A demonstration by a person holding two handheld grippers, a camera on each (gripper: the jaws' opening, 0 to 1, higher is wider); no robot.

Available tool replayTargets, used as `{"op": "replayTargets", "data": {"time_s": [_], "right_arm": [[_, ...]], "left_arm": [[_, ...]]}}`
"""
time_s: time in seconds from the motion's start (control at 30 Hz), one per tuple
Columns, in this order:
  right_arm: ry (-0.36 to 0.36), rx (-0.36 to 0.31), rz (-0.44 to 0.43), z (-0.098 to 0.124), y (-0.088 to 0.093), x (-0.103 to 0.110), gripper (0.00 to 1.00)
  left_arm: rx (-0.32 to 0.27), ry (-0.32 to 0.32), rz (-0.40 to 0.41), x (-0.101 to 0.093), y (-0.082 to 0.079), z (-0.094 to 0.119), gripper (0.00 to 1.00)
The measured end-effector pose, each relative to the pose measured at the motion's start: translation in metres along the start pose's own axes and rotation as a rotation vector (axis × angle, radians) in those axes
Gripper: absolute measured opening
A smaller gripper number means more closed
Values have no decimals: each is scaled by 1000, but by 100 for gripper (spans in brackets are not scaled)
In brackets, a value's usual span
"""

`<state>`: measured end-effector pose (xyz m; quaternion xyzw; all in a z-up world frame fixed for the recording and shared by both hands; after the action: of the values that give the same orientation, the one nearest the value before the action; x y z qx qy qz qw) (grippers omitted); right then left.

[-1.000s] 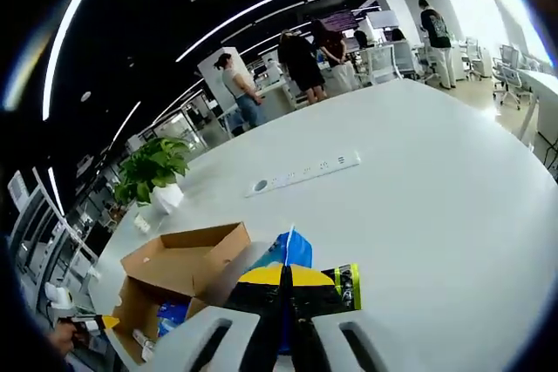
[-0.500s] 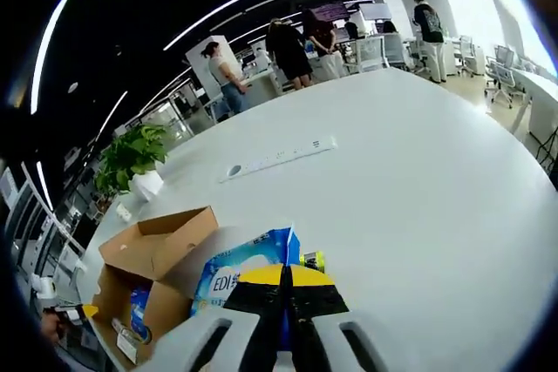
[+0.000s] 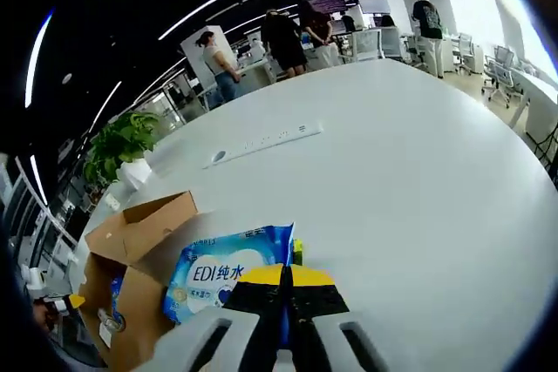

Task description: Operate the shoe box by opening the lid, removing the specified soft item, and placing it in the target area until the item is outside and the box remains undamaged.

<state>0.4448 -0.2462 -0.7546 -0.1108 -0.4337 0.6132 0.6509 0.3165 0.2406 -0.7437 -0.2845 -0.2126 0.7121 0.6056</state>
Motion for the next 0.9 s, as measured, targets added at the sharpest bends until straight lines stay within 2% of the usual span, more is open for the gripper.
{"op": "replayTargets", "data": {"time_s": [0.3, 0.7, 0.9], "right_arm": [[-2, 10, 27, -3, 4, 3, 0], [4, 17, 47, -8, 10, -4, 0], [-4, 12, 50, -5, 12, 3, 0]], "left_arm": [[-1, -1, -5, 0, 0, 0, 4], [-2, 2, -8, 0, 0, 0, 4], [-3, 1, -10, -1, 0, 0, 4]]}}
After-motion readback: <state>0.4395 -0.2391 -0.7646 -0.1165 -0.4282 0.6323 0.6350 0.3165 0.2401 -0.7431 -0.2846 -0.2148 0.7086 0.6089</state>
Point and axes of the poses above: the point that each gripper's makers call its tool centre point, and the gripper's own axes: z roughly backward along the fingers, x roughly to its left, y roughly out of its underside, the point moved 5 cm from there along z, roughly backward along the fingers, and after that the axes turned 7 degrees about -y, right-handed, at the moved point
